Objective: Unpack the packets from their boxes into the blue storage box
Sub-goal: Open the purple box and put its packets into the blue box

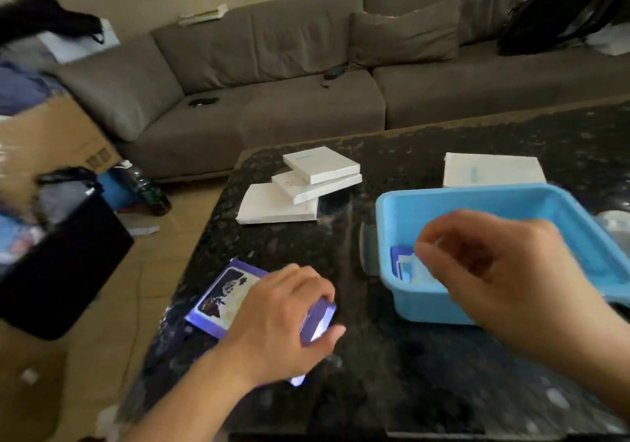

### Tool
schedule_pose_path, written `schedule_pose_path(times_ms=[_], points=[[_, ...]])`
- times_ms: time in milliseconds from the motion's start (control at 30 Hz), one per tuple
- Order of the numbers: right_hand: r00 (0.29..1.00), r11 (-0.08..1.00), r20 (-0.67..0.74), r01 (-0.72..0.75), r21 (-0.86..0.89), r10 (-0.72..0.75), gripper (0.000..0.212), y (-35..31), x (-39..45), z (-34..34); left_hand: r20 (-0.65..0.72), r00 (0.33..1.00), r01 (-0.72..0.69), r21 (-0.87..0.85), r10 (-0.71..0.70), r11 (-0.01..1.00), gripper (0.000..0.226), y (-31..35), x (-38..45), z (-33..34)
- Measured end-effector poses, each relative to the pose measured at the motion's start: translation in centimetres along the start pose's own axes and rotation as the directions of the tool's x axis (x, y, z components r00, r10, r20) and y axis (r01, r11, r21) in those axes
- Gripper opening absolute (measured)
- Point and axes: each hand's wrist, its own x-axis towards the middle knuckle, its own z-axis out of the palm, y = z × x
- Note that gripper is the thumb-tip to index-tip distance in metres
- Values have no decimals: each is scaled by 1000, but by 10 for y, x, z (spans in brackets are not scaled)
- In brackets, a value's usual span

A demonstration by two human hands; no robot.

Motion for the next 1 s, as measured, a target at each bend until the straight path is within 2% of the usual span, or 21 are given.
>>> schedule_pose_path(times_ms=[100, 133, 200, 333, 433, 500, 567, 600, 667, 733, 833, 1000], points=[[990, 998, 128, 56, 29, -59, 10, -6, -27, 41, 292, 948, 64, 217, -128, 974, 65, -8, -53, 8], [984, 998, 164, 57, 37, -63, 9, -5, -34, 53, 337, 931, 60, 235, -139, 970, 68, -11, -64, 9], [975, 997, 214, 47, 59, -59, 8, -3, -44, 72, 333, 936, 31, 238, -112, 971, 63, -18, -77, 9], [959, 998, 279, 24, 66, -41, 20, -3, -54, 91, 202, 979, -62, 212, 18, 975, 30, -28, -81, 11], [953, 998, 301, 10, 66, -29, 19, -3, -61, 99, 9, 998, -56, 162, 55, 985, 12, -26, -82, 20], [942, 999, 332, 34, 28, -41, 17, -2, -69, 106, -191, 980, 66, 52, -54, 996, 12, -22, -81, 24], [942, 997, 329, 76, -27, -63, 13, -2, -74, 115, -353, 896, 225, -163, -270, 961, 17, -18, -79, 21], [944, 994, 319, 96, -44, -77, 11, -4, -74, 119, -391, 838, 284, -282, -380, 916, 18, -16, -77, 18], [949, 986, 289, 152, -71, -125, 16, -10, -69, 128, -410, 739, 336, -462, -534, 821, 22, -16, -77, 13], [948, 973, 269, 202, -108, -167, 27, -18, -59, 139, -411, 695, 324, -553, -590, 767, 34, -17, -78, 6], [948, 954, 253, 243, -177, -195, 36, -32, -38, 157, -423, 678, 292, -595, -601, 749, 48, -21, -79, -3], [942, 921, 259, 283, -267, -215, 35, -41, -15, 188, -417, 667, 309, -599, -617, 739, 38, -24, -79, -13]])
